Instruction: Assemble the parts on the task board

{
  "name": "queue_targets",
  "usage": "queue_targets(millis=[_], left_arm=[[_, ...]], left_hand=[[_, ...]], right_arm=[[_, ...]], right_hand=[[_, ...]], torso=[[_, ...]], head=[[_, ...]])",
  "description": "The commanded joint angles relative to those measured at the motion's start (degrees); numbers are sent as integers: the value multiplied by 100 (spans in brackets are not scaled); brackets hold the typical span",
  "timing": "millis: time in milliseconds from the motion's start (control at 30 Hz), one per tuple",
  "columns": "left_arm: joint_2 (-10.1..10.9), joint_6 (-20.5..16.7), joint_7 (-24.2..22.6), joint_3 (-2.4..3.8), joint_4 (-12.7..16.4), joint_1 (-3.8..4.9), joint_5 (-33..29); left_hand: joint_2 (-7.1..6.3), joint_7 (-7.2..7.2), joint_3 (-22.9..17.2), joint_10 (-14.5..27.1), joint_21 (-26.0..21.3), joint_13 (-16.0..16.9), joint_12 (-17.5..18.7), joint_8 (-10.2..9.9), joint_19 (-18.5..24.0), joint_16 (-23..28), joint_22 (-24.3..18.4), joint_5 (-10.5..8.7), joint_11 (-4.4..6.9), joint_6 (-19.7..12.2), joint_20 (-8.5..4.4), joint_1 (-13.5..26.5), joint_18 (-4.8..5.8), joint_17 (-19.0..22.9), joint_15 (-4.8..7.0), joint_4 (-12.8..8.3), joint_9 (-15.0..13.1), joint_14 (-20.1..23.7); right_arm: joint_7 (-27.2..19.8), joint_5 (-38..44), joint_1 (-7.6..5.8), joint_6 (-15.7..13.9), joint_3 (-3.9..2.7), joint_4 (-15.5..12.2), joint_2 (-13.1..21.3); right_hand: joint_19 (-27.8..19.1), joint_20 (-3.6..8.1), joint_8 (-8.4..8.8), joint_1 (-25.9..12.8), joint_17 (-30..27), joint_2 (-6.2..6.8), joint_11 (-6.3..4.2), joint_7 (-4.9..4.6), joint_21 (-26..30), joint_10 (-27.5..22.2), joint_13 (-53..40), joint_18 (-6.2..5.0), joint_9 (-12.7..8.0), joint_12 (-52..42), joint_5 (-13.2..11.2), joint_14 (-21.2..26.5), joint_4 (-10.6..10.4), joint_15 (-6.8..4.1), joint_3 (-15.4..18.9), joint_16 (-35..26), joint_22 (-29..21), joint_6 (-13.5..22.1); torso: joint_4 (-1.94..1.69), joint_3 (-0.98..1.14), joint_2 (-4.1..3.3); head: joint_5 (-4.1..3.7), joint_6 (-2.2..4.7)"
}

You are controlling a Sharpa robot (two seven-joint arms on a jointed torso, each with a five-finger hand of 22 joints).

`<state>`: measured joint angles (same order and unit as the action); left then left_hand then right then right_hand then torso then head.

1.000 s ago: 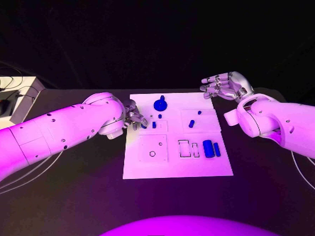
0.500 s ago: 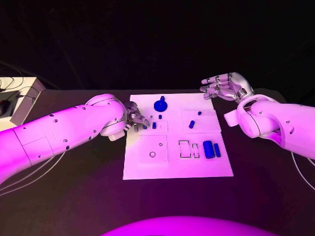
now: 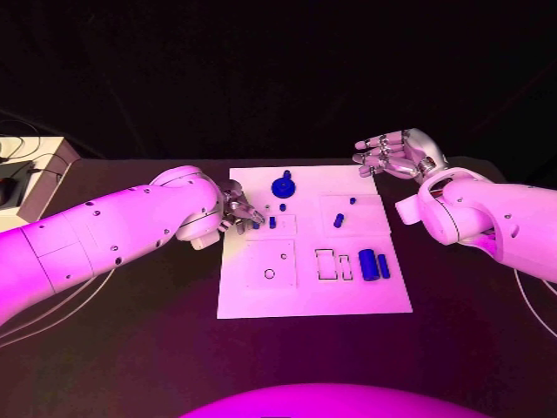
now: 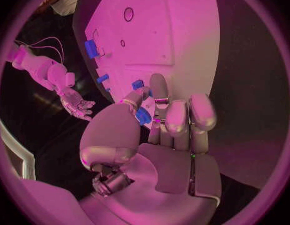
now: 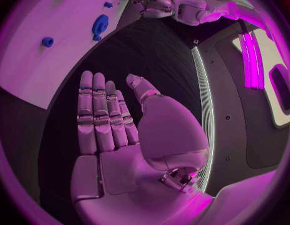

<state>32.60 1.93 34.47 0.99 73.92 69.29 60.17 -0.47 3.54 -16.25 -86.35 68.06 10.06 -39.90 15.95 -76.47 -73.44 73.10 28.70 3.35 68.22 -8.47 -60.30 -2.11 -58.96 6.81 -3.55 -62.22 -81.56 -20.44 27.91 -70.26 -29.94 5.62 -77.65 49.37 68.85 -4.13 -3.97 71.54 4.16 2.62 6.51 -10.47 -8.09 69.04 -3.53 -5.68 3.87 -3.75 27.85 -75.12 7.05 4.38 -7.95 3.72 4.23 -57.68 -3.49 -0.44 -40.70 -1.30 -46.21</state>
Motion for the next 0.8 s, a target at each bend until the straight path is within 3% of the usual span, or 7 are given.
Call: queue_targets(millis=[33,133,200,233,333,600,800], left_arm=[[14,111,4,-14,-3,-19,-59],[27,109,5,-13,7,-19,-59],[36,110,5,-13,17,-19,-59],[42,108,4,-13,24,-19,-59],[56,103,-1,-11,43,-19,-59],[90,68,-5,11,78,-20,-57],[101,47,-25,51,106,-22,-59]], left_hand=[[-85,-792,93,-42,-21,-5,-16,-18,-24,-7,-8,-37,247,830,8,13,63,9,44,45,-8,-3],[-117,-802,361,-42,-24,-8,-15,-15,-23,-7,-8,-44,248,843,6,34,64,9,46,132,-12,-4],[-126,-814,805,-42,-30,-9,-19,-10,-23,-7,-11,-52,249,862,3,34,66,6,48,243,-15,-3],[-67,-811,1222,-42,-32,-13,-15,-22,-25,-6,-10,-58,243,865,-1,-60,68,6,52,330,-6,-3],[13,-826,1759,-42,-36,-18,-6,-36,-25,4,-9,-57,256,870,8,-213,71,8,59,467,5,5],[82,-806,2157,-42,-51,-22,6,-37,-24,9,-10,-63,252,858,-4,-371,66,8,56,582,-1,0],[57,-808,2215,-40,-59,-20,4,-34,-22,14,-15,-66,253,856,-6,-358,66,13,58,605,-4,2]], right_arm=[[-65,4,4,79,-4,-5,1],[-65,4,4,79,-4,-5,2],[-65,4,4,79,-4,-6,2],[-65,4,4,79,-4,-6,2],[-66,4,5,79,-4,-6,2],[-65,4,6,80,-4,-9,4],[-66,4,8,82,-4,-10,4]], right_hand=[[-48,2,19,-67,-2,5,-5,-9,-12,-21,9,-37,0,15,15,30,17,-21,-8,-10,-4,20],[-48,2,19,-67,-2,5,-5,-9,-12,-21,9,-37,0,15,15,30,17,-21,-8,-10,-4,20],[-48,2,19,-67,-2,5,-5,-9,-12,-21,9,-37,0,15,15,30,17,-21,-8,-10,-4,20],[-48,2,19,-67,-2,5,-5,-9,-12,-21,9,-37,0,15,15,30,17,-21,-8,-10,-4,20],[-46,4,19,-62,-2,3,-6,-9,-14,-19,8,-38,-1,15,23,29,24,-22,-17,-10,-3,20],[-47,4,19,-59,-2,5,-6,-10,-14,-18,8,-38,-1,15,28,29,31,-23,-24,-10,-3,19],[-47,4,19,-59,-2,5,-6,-10,-14,-18,8,-38,-1,15,28,29,31,-23,-24,-10,-3,19]], torso=[[2,-2,-4],[5,-1,-2],[5,-2,-3],[4,-2,-5],[2,-2,-3],[1,-2,-2],[4,0,-2]], head=[[-3,-8],[-6,-15],[-13,-13],[-14,-12],[-15,-13],[-25,-21],[-27,-18]])
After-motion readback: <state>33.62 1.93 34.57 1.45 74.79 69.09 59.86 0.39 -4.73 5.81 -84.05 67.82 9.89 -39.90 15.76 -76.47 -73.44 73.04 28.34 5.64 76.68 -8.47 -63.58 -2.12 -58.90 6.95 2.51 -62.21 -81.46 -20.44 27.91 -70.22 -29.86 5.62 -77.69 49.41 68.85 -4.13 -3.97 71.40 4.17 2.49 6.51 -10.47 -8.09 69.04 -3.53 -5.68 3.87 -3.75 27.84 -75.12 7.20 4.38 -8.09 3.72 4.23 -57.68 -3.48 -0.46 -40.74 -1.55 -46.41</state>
